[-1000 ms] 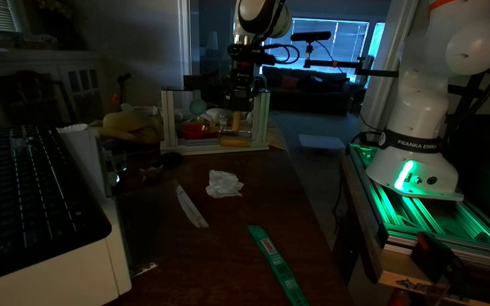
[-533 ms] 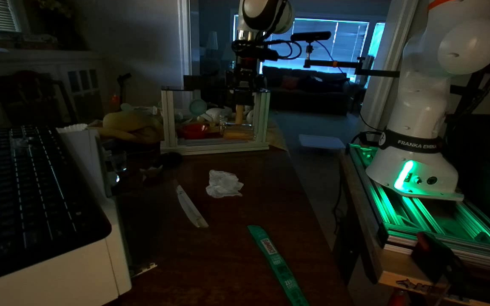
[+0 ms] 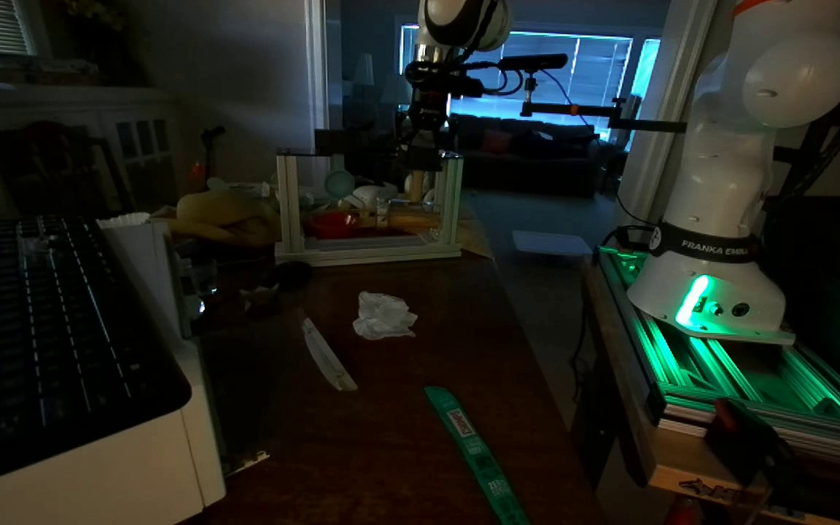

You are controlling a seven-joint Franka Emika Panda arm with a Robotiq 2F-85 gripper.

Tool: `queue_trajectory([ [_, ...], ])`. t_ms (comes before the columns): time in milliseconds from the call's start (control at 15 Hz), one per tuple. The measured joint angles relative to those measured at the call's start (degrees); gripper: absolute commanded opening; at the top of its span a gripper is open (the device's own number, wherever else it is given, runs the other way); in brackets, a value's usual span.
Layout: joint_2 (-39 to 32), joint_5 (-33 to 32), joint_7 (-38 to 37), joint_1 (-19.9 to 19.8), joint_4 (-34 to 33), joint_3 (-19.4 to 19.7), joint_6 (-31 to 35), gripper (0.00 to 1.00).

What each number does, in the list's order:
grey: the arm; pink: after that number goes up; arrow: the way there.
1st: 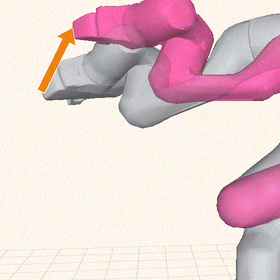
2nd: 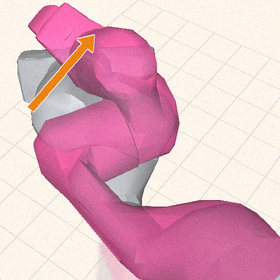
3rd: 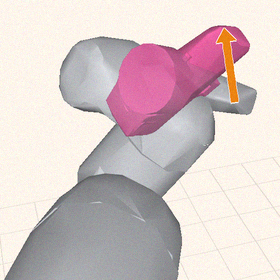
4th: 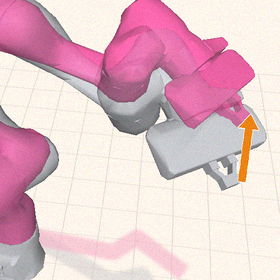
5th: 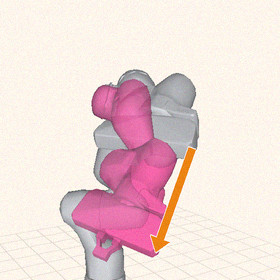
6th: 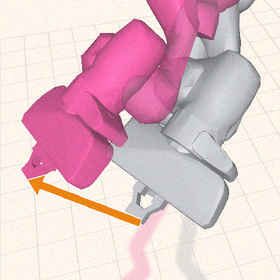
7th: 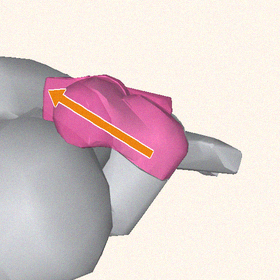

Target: Pick up the roller and move it left and right over the table

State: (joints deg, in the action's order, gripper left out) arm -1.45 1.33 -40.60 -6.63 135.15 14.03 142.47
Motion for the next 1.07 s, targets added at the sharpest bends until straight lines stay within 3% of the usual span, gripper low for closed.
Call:
queue_trajectory([
  [1067,3.36,-3.36,2.38,-3.84,-1.29,-0.54,-1.21,0.34],
])
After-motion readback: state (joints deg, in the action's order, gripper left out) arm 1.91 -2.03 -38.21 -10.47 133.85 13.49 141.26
